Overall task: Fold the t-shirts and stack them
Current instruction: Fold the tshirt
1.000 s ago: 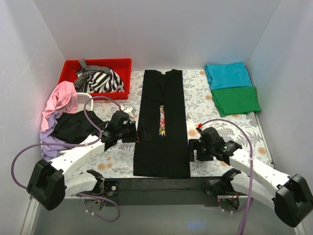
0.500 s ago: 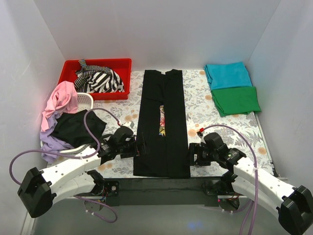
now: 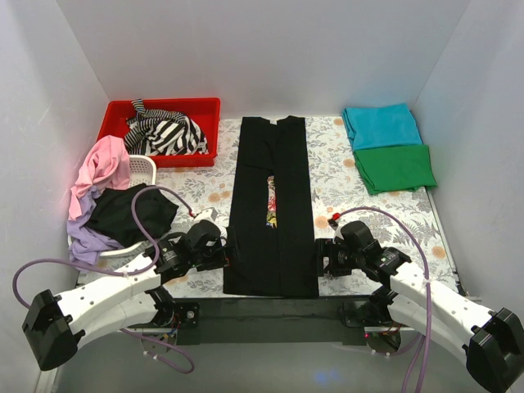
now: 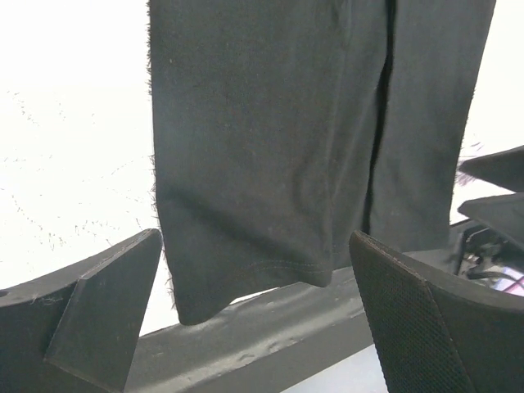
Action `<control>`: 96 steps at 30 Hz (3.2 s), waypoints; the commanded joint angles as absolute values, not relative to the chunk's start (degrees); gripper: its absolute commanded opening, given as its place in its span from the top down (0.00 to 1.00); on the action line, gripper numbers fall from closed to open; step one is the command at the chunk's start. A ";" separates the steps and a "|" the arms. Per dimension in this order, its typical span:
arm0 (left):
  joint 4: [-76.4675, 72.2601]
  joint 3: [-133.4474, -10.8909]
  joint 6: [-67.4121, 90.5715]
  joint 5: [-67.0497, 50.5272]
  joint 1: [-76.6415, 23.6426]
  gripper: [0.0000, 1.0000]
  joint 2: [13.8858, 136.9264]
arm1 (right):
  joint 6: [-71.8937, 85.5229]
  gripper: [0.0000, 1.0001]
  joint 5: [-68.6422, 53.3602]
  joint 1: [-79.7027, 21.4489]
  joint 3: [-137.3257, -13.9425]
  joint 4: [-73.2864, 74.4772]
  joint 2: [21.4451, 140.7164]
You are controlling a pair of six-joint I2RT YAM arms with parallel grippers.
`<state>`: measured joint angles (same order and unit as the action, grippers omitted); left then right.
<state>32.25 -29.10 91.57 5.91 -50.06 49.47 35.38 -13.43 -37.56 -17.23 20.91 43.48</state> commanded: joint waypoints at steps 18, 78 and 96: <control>34.90 -24.62 103.00 5.81 -55.46 0.02 55.72 | 34.45 0.20 -14.84 -37.79 -17.23 17.85 48.86; 36.30 -15.47 116.19 2.73 -65.30 0.87 55.64 | 49.48 0.93 -3.70 -49.92 -15.81 26.01 38.85; 38.41 -17.75 119.18 8.61 -65.83 0.36 56.86 | 47.72 0.68 -1.32 -49.92 -18.37 28.92 40.43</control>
<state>25.80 -20.47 116.60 1.93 -65.49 53.56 48.47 -2.55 -49.63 -16.34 28.23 40.23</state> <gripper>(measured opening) 0.640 0.316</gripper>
